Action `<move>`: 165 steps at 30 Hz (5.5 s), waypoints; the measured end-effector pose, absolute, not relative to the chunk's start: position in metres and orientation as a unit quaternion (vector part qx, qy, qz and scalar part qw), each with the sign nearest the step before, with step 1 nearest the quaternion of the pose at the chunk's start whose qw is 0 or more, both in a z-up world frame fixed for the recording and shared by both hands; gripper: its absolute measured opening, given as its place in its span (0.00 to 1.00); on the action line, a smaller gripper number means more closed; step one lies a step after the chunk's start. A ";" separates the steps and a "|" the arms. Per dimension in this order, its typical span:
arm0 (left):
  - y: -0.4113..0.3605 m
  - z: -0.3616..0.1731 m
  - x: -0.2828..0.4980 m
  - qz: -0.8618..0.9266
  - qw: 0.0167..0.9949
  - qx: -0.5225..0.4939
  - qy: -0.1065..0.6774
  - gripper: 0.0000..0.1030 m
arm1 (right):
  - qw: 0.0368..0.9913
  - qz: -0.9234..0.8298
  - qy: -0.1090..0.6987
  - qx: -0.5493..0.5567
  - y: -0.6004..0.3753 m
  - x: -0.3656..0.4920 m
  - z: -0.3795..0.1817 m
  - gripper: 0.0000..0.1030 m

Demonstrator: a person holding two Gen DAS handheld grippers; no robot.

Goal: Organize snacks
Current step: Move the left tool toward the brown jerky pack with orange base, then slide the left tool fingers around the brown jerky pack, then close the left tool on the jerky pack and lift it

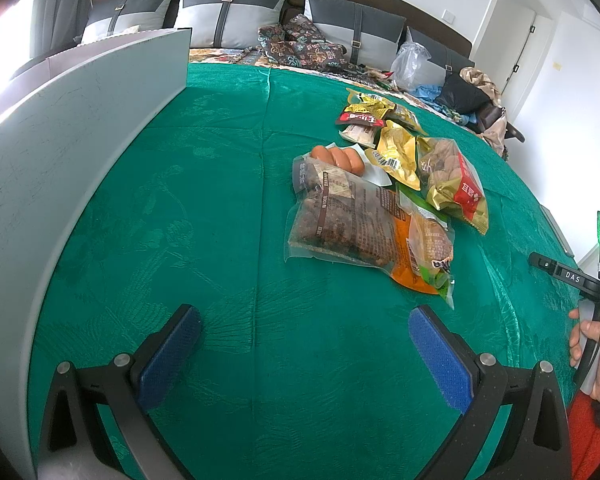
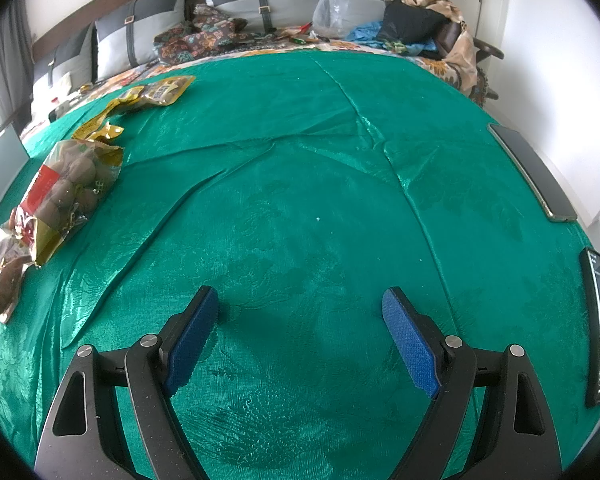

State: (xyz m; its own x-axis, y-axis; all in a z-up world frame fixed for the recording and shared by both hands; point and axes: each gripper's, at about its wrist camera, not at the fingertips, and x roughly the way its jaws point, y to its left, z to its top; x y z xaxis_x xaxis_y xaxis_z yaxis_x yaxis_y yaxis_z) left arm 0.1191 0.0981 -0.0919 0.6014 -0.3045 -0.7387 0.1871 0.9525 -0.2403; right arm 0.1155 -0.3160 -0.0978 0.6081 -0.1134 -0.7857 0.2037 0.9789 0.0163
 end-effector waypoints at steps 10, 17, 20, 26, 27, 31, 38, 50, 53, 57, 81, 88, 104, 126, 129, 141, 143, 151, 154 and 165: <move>0.098 -0.092 0.120 -0.138 0.892 -0.070 0.425 1.00 | 0.895 -0.089 0.434 0.052 -0.315 0.116 -0.098 0.84; 0.118 -0.087 0.129 -0.145 0.872 -0.130 0.450 1.00 | 0.895 -0.089 0.434 0.052 -0.315 0.116 -0.098 0.84; 0.128 -0.079 0.139 -0.131 0.864 -0.155 0.461 0.99 | 0.895 -0.089 0.434 0.052 -0.316 0.116 -0.098 0.84; 0.089 -0.046 0.191 -0.154 0.858 -0.090 0.482 0.99 | 0.895 -0.088 0.434 0.053 -0.316 0.116 -0.098 0.84; 0.077 -0.041 0.200 -0.150 0.859 -0.076 0.484 0.99 | 0.895 -0.088 0.434 0.052 -0.316 0.116 -0.098 0.84; 0.038 -0.028 0.219 -0.154 0.860 -0.052 0.483 0.99 | 0.895 -0.089 0.434 0.053 -0.316 0.116 -0.098 0.84; 0.011 -0.038 0.207 -0.132 0.858 -0.025 0.495 0.99 | 0.895 -0.088 0.434 0.053 -0.316 0.115 -0.099 0.84; 0.031 -0.056 0.168 -0.034 0.866 0.111 0.487 0.94 | 0.895 -0.088 0.434 0.053 -0.317 0.115 -0.099 0.84; 0.002 -0.063 0.166 -0.048 0.867 0.116 0.483 0.94 | 0.895 -0.088 0.434 0.053 -0.317 0.115 -0.099 0.84; -0.046 -0.066 0.173 -0.124 0.855 0.068 0.500 0.93 | 0.895 -0.088 0.434 0.053 -0.316 0.116 -0.099 0.84; 0.024 -0.076 0.225 -0.013 0.823 0.097 0.559 0.98 | 0.895 -0.088 0.434 0.054 -0.317 0.116 -0.099 0.84; 0.088 -0.066 0.209 -0.022 0.784 -0.151 0.602 0.97 | 0.895 -0.088 0.434 0.054 -0.317 0.115 -0.100 0.84; 0.035 -0.095 0.239 0.253 0.721 -0.273 0.584 1.00 | 0.895 -0.088 0.434 0.055 -0.317 0.117 -0.100 0.84; 0.045 -0.100 0.192 -0.085 0.790 0.000 0.607 1.00 | 0.895 -0.088 0.434 0.054 -0.315 0.120 -0.101 0.85; 0.075 -0.089 0.206 -0.101 0.790 -0.080 0.600 1.00 | 0.895 -0.088 0.434 0.054 -0.316 0.120 -0.101 0.84; 0.059 -0.095 0.206 0.026 0.814 -0.083 0.574 1.00 | 0.895 -0.088 0.434 0.055 -0.316 0.120 -0.102 0.85; 0.047 -0.096 0.205 0.067 0.822 -0.058 0.563 1.00 | 0.895 -0.088 0.434 0.055 -0.316 0.120 -0.101 0.85; 0.053 -0.100 0.177 0.008 0.852 -0.010 0.524 1.00 | 0.895 -0.087 0.434 0.055 -0.316 0.120 -0.102 0.85; 0.060 -0.100 0.171 -0.020 0.852 0.007 0.523 1.00 | 0.895 -0.088 0.434 0.055 -0.316 0.120 -0.102 0.85; 0.064 -0.095 0.176 -0.062 0.842 0.036 0.534 1.00 | 0.895 -0.088 0.434 0.055 -0.317 0.119 -0.102 0.85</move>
State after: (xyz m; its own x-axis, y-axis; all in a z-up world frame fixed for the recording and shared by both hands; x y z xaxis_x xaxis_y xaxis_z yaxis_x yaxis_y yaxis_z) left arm 0.1759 0.0637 -0.0954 0.4215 -0.0665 -0.9044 0.1429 0.9897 -0.0062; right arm 0.1195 -0.3165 -0.1023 0.6076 -0.1087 -0.7868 0.2047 0.9786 0.0229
